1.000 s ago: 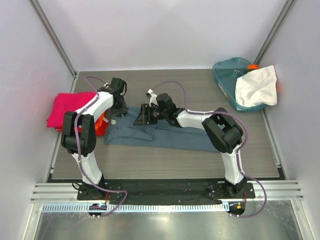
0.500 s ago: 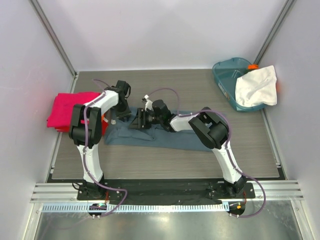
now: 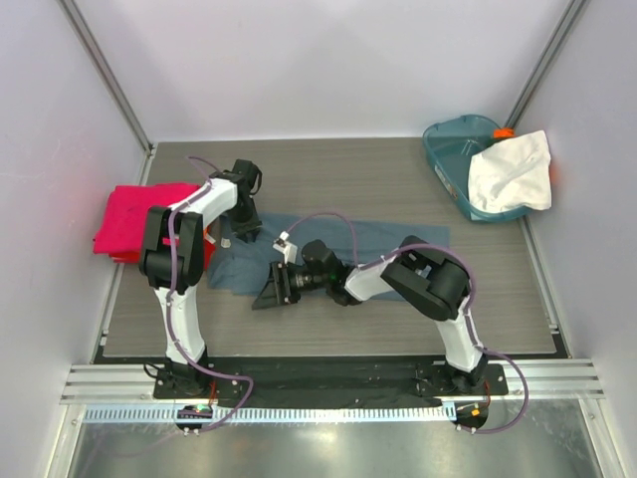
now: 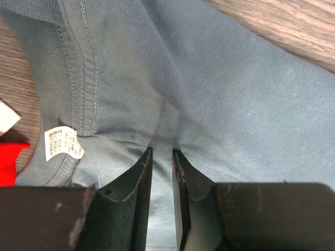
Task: Fold and stack the t-shirts
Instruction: Fold the tshirt
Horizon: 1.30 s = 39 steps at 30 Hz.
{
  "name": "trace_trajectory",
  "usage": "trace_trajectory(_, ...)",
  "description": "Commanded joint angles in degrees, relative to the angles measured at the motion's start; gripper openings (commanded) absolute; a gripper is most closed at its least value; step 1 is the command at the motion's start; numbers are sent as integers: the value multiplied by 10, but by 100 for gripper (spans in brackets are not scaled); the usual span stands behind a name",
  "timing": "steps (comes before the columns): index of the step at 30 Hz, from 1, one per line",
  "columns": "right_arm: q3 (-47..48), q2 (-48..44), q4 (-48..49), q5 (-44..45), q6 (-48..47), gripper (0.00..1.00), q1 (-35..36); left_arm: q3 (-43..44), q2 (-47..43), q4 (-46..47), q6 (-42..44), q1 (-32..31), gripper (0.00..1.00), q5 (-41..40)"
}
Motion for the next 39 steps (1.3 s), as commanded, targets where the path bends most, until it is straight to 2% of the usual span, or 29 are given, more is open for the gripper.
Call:
trace_trajectory(1,-32,-77,66,-2,5,60,12,9,-5,-10,12,1,23,-21)
trace_trajectory(5,-61,-142,14,41,-29,59,6,3,-36,-10,8,1,23,-16)
trace_trajectory(7,-72,-175,-68,76,-68,54,-1,-12,-60,-7,5,0,24,-16)
trace_trajectory(9,-68,-228,-188,152,-131,51,-9,-37,-107,-3,2,-1,24,-16)
trace_trajectory(11,-64,-261,-266,211,-170,49,-10,-59,-143,-1,-5,-4,25,-17)
trace_trajectory(12,-57,-292,-340,280,-199,47,-11,-82,-184,2,-7,-9,25,-18)
trace_trajectory(15,-54,-330,-436,354,-221,43,-23,-135,-255,7,-22,-22,27,-6)
trace_trajectory(16,-56,-353,-463,403,-226,37,-28,-149,-274,11,-27,-26,26,-2)
trace_trajectory(17,-59,-363,-478,416,-230,35,-32,-164,-289,19,-37,-31,25,2)
trace_trajectory(20,-79,-409,-534,491,-230,20,-46,-225,-348,47,-69,-41,24,20)
trace_trajectory(21,-84,-422,-557,514,-228,12,-50,-250,-362,54,-76,-43,24,26)
trace_trajectory(23,-104,-457,-575,557,-219,4,-67,-271,-387,75,-93,-47,24,34)
trace_trajectory(24,-112,-470,-586,560,-215,1,-76,-280,-391,81,-96,-50,24,41)
trace_trajectory(27,-151,-508,-598,522,-195,1,-157,-272,-384,88,-97,-63,24,35)
trace_trajectory(30,-180,-532,-614,495,-174,1,-240,-251,-350,93,-90,-66,17,34)
trace_trajectory(31,-185,-535,-619,500,-169,1,-250,-244,-340,93,-85,-66,7,34)
trace_trajectory(32,-187,-537,-626,510,-164,1,-260,-236,-317,93,-81,-66,0,26)
trace_trajectory(39,-192,-502,-680,596,-93,1,-279,-148,-216,78,-60,-66,0,-30)
